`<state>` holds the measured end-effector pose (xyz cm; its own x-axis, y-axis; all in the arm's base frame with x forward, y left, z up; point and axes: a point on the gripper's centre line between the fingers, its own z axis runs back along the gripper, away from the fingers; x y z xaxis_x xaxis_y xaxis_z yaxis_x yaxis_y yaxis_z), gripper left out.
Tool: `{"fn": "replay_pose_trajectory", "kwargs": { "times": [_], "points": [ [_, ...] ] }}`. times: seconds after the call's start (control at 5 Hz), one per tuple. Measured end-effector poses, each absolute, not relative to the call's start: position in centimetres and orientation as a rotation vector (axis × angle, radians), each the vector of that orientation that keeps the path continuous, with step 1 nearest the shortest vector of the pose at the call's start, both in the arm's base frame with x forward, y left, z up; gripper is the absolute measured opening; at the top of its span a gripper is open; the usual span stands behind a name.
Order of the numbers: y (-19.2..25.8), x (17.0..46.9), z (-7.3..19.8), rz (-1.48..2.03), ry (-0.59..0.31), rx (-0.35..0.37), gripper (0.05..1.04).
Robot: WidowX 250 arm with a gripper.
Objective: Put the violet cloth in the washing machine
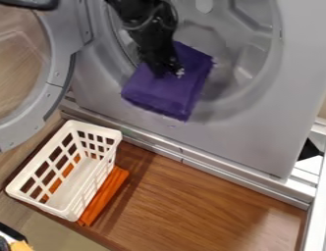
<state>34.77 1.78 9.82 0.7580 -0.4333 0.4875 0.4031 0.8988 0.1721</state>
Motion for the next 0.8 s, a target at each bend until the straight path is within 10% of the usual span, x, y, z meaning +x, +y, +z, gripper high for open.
{"fn": "replay_pose_trajectory", "kwargs": {
  "times": [0.6,0.8],
  "points": [
    [0.3,41.0,5.3,-0.527,-0.509,0.002,0.07],
    [0.0,41.0,5.4,-0.56,-0.481,0.016,0.226]
  ]
}}
